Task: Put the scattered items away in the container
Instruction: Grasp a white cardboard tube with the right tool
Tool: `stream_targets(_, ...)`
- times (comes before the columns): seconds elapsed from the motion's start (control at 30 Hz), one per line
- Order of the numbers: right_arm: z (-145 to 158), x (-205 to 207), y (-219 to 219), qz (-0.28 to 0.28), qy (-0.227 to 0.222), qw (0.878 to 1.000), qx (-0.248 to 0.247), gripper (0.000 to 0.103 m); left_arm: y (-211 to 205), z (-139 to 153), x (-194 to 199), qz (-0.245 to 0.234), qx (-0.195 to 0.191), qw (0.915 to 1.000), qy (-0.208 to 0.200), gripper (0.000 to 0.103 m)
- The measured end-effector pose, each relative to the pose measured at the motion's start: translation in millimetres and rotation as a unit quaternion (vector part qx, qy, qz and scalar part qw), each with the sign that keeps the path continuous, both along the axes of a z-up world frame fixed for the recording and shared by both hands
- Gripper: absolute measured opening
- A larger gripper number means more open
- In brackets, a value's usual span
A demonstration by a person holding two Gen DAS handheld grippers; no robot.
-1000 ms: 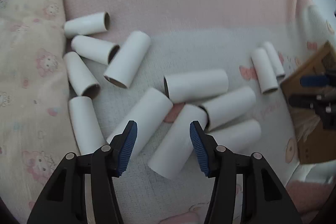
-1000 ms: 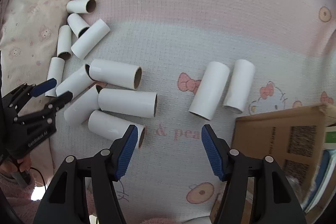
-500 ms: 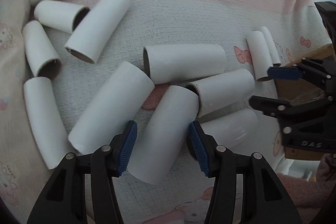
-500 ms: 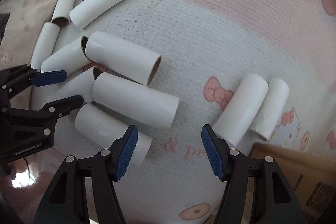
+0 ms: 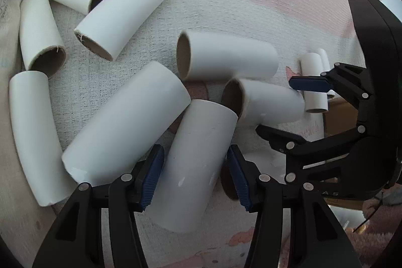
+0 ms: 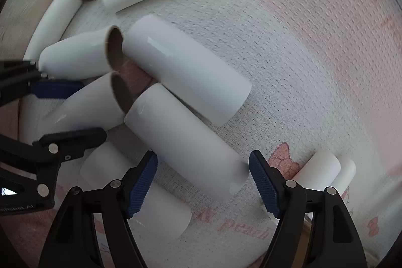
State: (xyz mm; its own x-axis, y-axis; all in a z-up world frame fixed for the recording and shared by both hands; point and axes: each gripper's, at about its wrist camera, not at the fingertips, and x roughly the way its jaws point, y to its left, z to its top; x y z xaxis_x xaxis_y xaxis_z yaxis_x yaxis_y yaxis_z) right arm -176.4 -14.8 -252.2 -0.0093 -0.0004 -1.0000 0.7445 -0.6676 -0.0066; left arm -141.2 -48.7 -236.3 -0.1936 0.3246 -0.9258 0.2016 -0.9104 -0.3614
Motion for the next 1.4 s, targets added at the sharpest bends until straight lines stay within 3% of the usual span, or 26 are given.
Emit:
stream_targets(0.2, -1.5, -35.9, 33.9, -0.139, -0.042, 0.989, -0.030, 0.058, -2.3, 0.9, -7.5, 0.023, -0.006, 0.9997, -0.001, 0.052)
stream_targets(0.3, -2.5, -46.6, 48.2, -0.177, -0.064, 0.981, -0.045, 0.056, -1.0, 2.5, -11.1, 0.021, -0.018, 0.9996, -0.002, 0.051)
stream_targets(0.8, 1.7, -64.5, 13.6, -0.106, -0.040, 0.991, -0.069, 0.054, -1.6, 2.5, -35.4, 0.033, -0.024, 0.9992, 0.001, 0.051)
stream_targets(1.03, 9.6, -51.2, 2.8, -0.144, -0.044, 0.984, -0.096, 0.050, 1.1, 9.3, -37.1, 0.032, -0.024, 0.9992, 0.009, 0.050)
stream_targets(1.2, 47.3, -47.4, 17.0, -0.162, -0.008, 0.979, -0.121, 0.048, 3.5, 31.8, -42.6, 0.028, -0.021, 0.9985, 0.042, 0.049)
stream_targets(1.4, 107.5, -45.3, 58.8, -0.204, 0.065, 0.959, -0.186, 0.045, 16.8, 82.7, -33.8, 0.029, -0.030, 0.9925, 0.115, 0.048)
